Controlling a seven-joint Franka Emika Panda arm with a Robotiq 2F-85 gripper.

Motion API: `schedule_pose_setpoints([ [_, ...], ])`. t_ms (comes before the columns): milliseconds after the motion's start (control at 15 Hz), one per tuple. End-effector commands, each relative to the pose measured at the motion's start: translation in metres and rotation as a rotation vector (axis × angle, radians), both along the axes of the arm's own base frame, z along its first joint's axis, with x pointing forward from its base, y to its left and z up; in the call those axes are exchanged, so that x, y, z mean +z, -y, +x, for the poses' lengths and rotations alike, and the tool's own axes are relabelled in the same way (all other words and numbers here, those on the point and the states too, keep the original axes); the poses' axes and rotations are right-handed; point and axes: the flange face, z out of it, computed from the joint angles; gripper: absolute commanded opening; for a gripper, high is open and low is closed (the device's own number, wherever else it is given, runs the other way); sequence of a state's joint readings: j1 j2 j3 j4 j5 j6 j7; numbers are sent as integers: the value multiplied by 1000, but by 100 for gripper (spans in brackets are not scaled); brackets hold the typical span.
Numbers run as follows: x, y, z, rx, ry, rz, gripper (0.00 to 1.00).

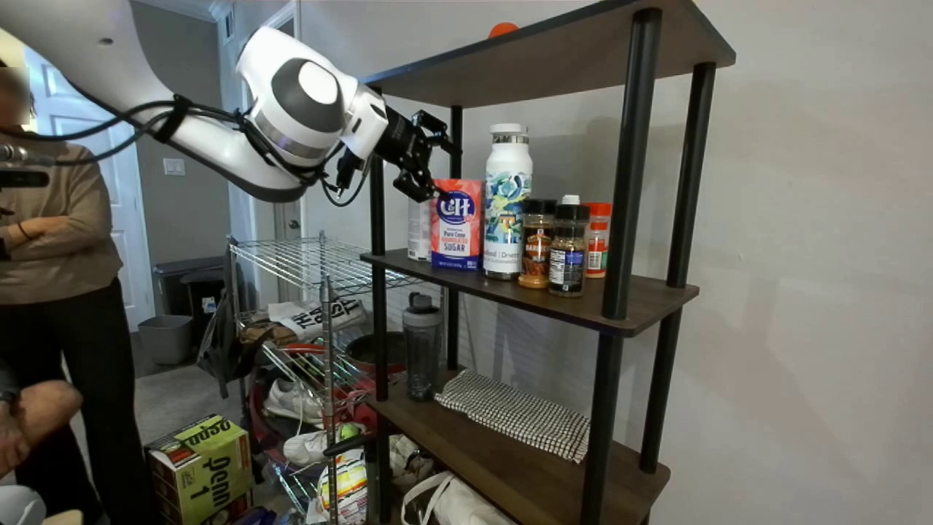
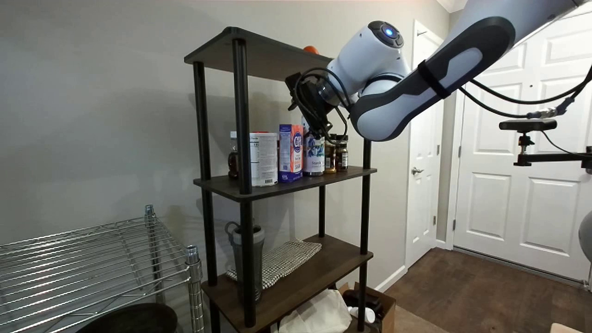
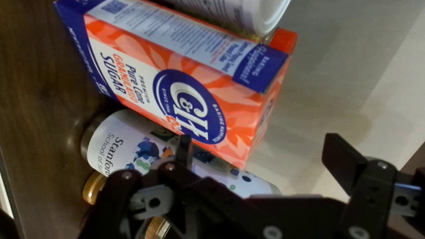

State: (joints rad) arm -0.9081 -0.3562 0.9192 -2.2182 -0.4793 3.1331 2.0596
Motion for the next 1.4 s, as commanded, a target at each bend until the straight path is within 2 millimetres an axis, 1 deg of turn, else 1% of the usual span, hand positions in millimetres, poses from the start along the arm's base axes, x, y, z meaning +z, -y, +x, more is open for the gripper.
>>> schedule_pose_setpoints([
  [0, 3, -3, 7, 5, -41, -94, 100],
  [467, 0, -14, 9, 15, -101, -166, 100],
  [1067, -11, -31, 9, 50, -147, -229, 100],
  [1333, -17, -33, 8, 41, -182, -259, 100],
])
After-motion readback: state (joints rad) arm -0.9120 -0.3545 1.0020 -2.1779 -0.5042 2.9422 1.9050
